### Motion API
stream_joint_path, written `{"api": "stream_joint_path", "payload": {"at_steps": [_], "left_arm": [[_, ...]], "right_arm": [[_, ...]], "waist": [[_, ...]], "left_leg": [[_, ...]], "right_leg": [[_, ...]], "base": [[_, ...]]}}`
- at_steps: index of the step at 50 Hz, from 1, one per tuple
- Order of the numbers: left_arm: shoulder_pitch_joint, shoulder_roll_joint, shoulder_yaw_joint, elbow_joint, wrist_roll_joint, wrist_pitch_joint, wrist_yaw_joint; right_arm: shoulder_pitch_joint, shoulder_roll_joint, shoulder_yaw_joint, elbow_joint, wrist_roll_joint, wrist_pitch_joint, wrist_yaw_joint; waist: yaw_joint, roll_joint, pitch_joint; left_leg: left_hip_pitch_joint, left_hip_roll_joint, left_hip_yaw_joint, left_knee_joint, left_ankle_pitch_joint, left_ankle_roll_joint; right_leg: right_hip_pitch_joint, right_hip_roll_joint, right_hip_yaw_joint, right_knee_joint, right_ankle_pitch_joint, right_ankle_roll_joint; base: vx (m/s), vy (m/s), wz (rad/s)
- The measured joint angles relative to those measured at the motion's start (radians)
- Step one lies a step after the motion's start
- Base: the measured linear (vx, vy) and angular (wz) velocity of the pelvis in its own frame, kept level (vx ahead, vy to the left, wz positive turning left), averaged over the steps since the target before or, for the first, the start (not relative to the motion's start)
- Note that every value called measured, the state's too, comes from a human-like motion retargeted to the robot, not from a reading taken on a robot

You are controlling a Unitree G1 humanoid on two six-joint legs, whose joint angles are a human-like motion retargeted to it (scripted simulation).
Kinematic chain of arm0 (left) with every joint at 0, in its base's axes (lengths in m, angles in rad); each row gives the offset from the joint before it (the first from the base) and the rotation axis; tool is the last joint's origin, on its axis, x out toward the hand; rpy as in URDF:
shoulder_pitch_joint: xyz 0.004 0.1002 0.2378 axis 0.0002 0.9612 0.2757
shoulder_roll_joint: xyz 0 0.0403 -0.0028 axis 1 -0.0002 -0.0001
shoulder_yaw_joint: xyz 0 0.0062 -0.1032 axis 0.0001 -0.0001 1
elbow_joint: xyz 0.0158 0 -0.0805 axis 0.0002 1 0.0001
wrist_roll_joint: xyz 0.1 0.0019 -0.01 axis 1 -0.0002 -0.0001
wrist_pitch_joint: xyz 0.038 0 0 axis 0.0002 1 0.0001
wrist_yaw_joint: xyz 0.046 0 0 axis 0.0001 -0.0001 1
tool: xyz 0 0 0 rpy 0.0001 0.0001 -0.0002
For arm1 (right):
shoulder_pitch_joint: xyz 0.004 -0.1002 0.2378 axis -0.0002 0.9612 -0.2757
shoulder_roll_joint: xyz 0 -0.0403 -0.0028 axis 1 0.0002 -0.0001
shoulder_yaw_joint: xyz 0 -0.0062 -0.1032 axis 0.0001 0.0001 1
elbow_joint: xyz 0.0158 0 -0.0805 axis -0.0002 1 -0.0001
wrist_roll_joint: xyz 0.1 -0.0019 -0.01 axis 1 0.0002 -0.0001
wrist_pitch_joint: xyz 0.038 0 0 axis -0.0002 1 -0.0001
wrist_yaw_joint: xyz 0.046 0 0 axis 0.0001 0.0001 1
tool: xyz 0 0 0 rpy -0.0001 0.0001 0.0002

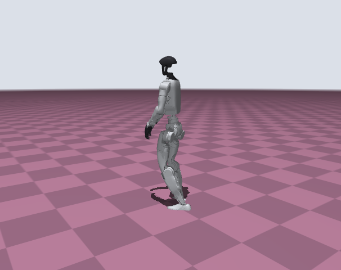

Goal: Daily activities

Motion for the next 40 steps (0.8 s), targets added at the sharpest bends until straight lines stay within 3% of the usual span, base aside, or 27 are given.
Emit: {"api": "stream_joint_path", "payload": {"at_steps": [3, 7, 13, 20, 25, 28, 30, 33, 36, 40], "left_arm": [[0.007, -0.002, 0.028, 0.008, -0.026, 0.017, -0.003], [0.017, -0.01, 0.068, 0.023, -0.062, 0.039, -0.013], [0.025, -0.017, 0.129, 0.109, -0.107, 0.056, -0.013], [0.067, -0.007, 0.199, 0.218, -0.1, 0.052, 0.03], [0.093, 0.007, 0.259, 0.27, -0.072, 0.038, 0.087], [0.109, 0.015, 0.284, 0.286, -0.058, 0.03, 0.115], [0.12, 0.021, 0.296, 0.294, -0.048, 0.028, 0.124], [0.13, 0.031, 0.303, 0.302, -0.031, 0.031, 0.127], [0.134, 0.033, 0.306, 0.316, -0.01, 0.039, 0.123], [0.141, 0.024, 0.305, 0.337, 0.013, 0.047, 0.11]], "right_arm": [[-0.035, 0.005, -0.006, 0.008, -0.006, 0.015, 0.008], [-0.09, 0.0, -0.023, 0.011, 0.009, 0.031, 0.021], [-0.15, -0.016, -0.058, -0.01, 0.066, 0.037, 0.033], [-0.113, -0.049, -0.085, -0.046, 0.074, 0.02, -0.002], [-0.027, -0.1, -0.125, -0.044, 0.042, 0.0, -0.054], [0.041, -0.134, -0.155, -0.037, 0.022, -0.007, -0.078], [0.084, -0.154, -0.17, -0.033, 0.015, -0.009, -0.084], [0.138, -0.179, -0.195, -0.03, 0.016, -0.01, -0.083], [0.183, -0.196, -0.217, -0.021, 0.021, -0.009, -0.072], [0.239, -0.194, -0.231, -0.003, 0.028, -0.004, -0.05]], "waist": [[0.041, 0.026, 0.027], [0.088, 0.068, 0.042], [0.103, 0.064, 0.041], [0.065, 0.069, 0.013], [0.016, 0.047, 0.01], [-0.025, 0.022, 0.025], [-0.041, 0.01, 0.032], [-0.082, 0.002, 0.043], [-0.12, 0.017, 0.051], [-0.158, 0.056, 0.059]], "left_leg": [[-0.152, 0.037, -0.074, 0.254, -0.142, 0.044], [-0.322, 0.077, -0.125, 0.411, -0.173, 0.039], [-0.44, 0.007, -0.198, 0.183, -0.037, -0.017], [-0.436, -0.038, -0.244, -0.003, 0.085, -0.064], [-0.37, -0.075, -0.21, 0.017, 0.031, -0.024], [-0.306, -0.12, -0.183, 0.011, -0.003, 0.001], [-0.262, -0.138, -0.154, -0.005, -0.025, 0.015], [-0.19, -0.174, -0.135, -0.062, -0.034, 0.032], [-0.094, -0.193, -0.126, -0.174, -0.012, 0.035], [0.025, -0.185, -0.112, -0.29, 0.008, 0.022]], "right_leg": [[0.014, 0.059, 0.015, -0.041, 0.017, -0.006], [0.02, 0.135, 0.036, -0.109, 0.052, -0.01], [0.036, 0.151, 0.091, -0.245, 0.117, -0.003], [0.019, 0.152, 0.154, -0.167, 0.049, -0.017], [0.007, 0.117, 0.201, 0.032, -0.083, -0.001], [-0.031, 0.057, 0.192, 0.257, -0.127, 0.041], [-0.066, -0.06, 0.092, 0.46, -0.049, 0.039], [-0.145, -0.167, 0.056, 0.69, 0.017, 0.021], [-0.223, -0.204, 0.047, 0.766, 0.013, 0.003], [-0.293, -0.188, 0.016, 0.639, -0.006, -0.002]], "base": [[0.03, -0.12, -0.79], [0.08, -0.08, -0.78], [0.15, -0.03, -0.61], [0.23, 0.05, -0.48], [0.29, 0.12, -0.28], [0.29, 0.13, -0.22], [0.28, 0.13, -0.58], [0.27, 0.14, -0.4], [0.28, 0.13, -0.37], [0.28, 0.08, -0.45]]}}
